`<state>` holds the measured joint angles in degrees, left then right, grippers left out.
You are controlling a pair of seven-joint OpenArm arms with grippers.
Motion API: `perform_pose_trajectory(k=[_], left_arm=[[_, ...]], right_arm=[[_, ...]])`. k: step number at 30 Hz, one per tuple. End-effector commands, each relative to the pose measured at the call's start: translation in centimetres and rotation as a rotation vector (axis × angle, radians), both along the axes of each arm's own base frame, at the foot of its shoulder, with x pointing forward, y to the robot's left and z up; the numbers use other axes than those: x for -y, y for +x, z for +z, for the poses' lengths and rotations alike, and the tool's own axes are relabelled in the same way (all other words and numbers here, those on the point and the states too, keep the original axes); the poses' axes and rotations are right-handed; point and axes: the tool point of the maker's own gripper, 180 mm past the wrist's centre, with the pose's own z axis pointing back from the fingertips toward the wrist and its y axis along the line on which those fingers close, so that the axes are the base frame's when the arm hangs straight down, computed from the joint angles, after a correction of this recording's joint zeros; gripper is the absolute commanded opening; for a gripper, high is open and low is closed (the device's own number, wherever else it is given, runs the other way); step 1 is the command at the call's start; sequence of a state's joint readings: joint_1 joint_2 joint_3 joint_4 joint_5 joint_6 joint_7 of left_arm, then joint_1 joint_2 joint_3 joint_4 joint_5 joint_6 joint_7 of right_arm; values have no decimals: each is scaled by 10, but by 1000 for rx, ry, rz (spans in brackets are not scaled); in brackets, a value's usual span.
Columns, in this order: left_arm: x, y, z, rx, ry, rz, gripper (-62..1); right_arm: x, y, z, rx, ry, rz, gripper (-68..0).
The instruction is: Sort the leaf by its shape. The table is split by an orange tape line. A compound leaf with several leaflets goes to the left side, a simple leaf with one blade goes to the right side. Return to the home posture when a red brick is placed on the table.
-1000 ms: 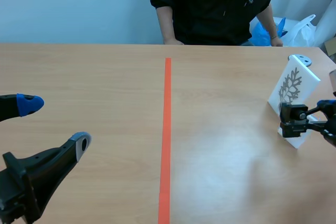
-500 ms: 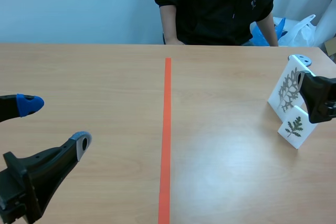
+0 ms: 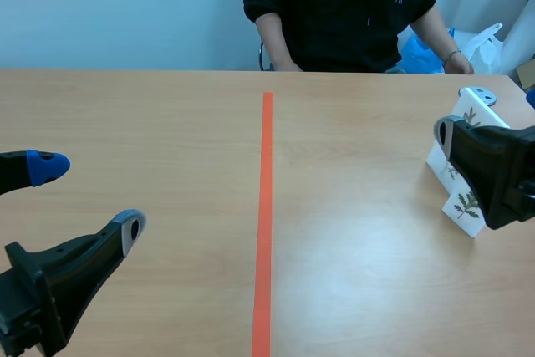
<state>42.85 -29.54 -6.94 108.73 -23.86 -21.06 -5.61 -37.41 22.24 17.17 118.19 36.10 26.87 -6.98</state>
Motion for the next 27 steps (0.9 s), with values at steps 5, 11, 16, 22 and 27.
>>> perform_pose_trajectory(k=[5,11,16,22,27], left_arm=[[2,2,8,26,-18,-2,14],[2,2,8,23,-16,-3,14],[2,2,8,23,-16,-3,14],[2,2,8,23,-16,-3,14],[2,2,8,23,-16,-3,14]], right_arm=[[-9,-5,-2,-23,42,34,-18],[-23,-8,-7,-43,72,70,-18],[-36,-12,-13,-62,82,102,-18],[-39,-13,-16,-67,72,110,-19],[-39,-12,-16,-65,73,109,-19]])
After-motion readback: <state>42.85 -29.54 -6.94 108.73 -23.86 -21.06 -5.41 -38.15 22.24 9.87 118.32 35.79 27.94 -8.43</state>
